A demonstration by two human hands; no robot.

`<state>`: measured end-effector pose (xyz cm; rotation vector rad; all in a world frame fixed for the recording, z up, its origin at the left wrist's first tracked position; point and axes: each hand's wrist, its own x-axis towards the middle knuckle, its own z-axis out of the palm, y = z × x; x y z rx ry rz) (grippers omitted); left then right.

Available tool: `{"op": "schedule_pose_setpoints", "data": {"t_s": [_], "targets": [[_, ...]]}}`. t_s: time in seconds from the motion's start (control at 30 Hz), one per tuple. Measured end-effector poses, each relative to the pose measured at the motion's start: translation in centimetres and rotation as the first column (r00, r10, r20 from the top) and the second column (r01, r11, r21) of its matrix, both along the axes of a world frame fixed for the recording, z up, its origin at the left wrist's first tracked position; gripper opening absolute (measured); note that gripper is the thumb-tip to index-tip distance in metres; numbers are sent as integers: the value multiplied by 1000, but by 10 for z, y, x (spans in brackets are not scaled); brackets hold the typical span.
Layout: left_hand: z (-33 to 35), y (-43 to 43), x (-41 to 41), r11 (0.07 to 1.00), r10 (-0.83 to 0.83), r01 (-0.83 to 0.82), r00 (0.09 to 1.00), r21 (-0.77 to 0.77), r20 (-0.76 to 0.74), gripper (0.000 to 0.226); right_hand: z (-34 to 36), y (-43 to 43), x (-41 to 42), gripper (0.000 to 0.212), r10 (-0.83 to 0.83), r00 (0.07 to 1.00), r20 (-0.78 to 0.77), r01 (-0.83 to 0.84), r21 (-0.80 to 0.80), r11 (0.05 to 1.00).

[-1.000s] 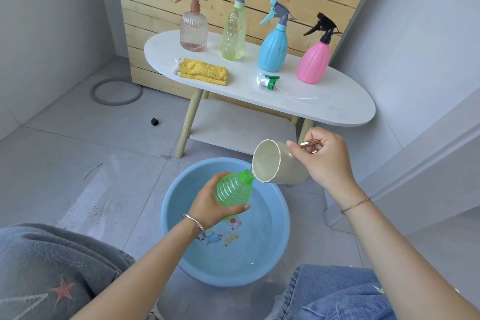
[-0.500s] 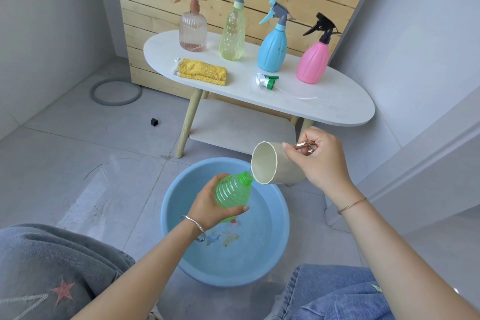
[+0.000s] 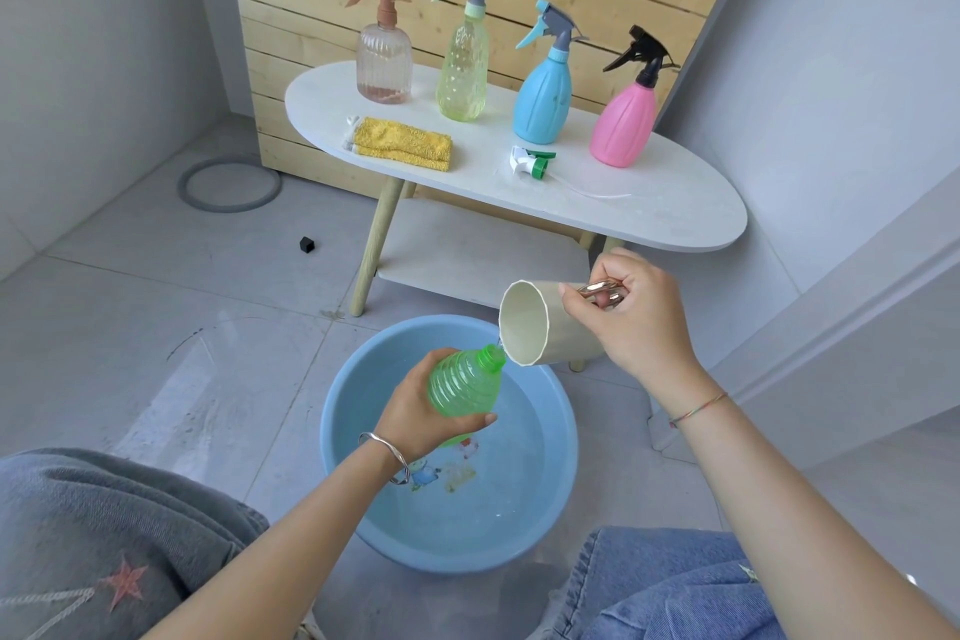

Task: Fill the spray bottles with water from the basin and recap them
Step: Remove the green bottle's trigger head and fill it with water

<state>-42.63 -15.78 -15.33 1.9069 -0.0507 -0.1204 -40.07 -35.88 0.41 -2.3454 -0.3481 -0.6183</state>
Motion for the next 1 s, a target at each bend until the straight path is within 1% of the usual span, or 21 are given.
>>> {"op": "schedule_pose_setpoints", "data": {"t_s": [0.53,0.83,1.0], "targets": [[-5,0,-2,1000,8,-8,1000,11,-3,70,-2,8,-2,42,105,991,84,-95,-116,989],[-6,0,-1,1000,18,-18,1000,16,-10,72,-1,13,-4,37,169,978,120,-143,-197,970],[-7,-1,-1,1000,18,-18,1000,8,-12,74,-3,13,-3,41,186,973,139,-148,-245,958]]}}
